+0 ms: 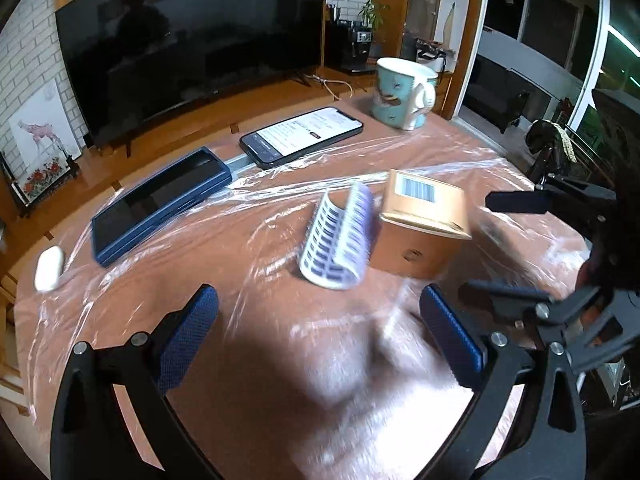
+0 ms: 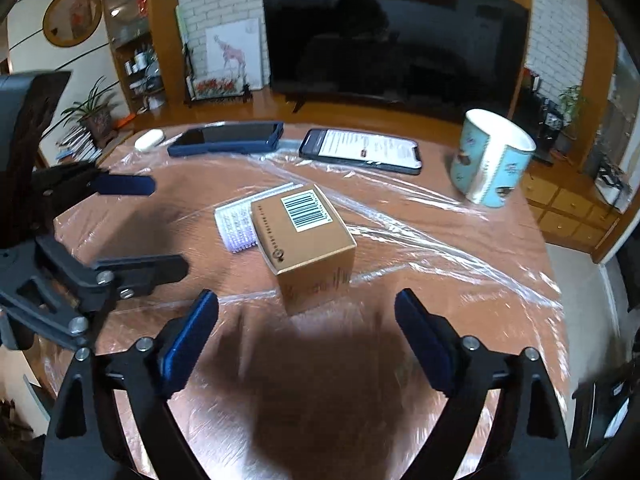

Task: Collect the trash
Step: 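Grasp a lavender hair roller with the left gripper while the right grasps the brown barcode box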

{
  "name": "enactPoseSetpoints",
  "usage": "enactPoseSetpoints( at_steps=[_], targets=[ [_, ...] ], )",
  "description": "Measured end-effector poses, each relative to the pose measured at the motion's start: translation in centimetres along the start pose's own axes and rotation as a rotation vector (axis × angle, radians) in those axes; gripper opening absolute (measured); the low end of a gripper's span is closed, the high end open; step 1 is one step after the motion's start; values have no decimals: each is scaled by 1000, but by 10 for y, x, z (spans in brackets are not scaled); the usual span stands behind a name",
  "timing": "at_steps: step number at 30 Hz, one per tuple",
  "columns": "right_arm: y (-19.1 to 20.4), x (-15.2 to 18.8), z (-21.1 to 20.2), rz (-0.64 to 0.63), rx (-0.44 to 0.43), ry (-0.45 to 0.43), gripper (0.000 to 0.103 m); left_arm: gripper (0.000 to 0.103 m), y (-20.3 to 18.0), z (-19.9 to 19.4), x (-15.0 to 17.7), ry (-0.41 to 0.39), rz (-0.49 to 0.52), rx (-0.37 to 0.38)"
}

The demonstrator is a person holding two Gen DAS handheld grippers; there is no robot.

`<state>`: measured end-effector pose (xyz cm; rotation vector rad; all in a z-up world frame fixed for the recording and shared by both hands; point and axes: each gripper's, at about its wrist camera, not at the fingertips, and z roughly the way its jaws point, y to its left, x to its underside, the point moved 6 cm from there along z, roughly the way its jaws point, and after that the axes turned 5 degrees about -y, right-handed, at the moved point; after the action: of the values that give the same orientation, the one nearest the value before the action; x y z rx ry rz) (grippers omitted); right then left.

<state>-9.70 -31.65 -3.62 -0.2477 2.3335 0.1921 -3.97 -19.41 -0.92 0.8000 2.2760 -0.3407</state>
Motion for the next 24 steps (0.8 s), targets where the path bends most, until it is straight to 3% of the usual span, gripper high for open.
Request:
enactPoseSetpoints(
  at_steps=[5,10,13,17,20,24],
  targets=[
    [-4,-7,17,-12,-70,26,75,99,6,24,-10,17,-23,37],
    [-7,-14,30,-3,-139,43,64,87,6,41,-17,33,-46,101],
    [-9,-17,35,-2,-145,50,54,76,6,49,-19,45,-45,109],
    [-15,-20,35,30,-168,45,49,55,8,55,-17,67,-78,145],
    [-18,-19,31,53,-174,40,47,45,8,55,-16,70,-69,118],
    [-24,-19,21,114,-185,15,47,44,7,51,-14,68,-72,83]
  ],
)
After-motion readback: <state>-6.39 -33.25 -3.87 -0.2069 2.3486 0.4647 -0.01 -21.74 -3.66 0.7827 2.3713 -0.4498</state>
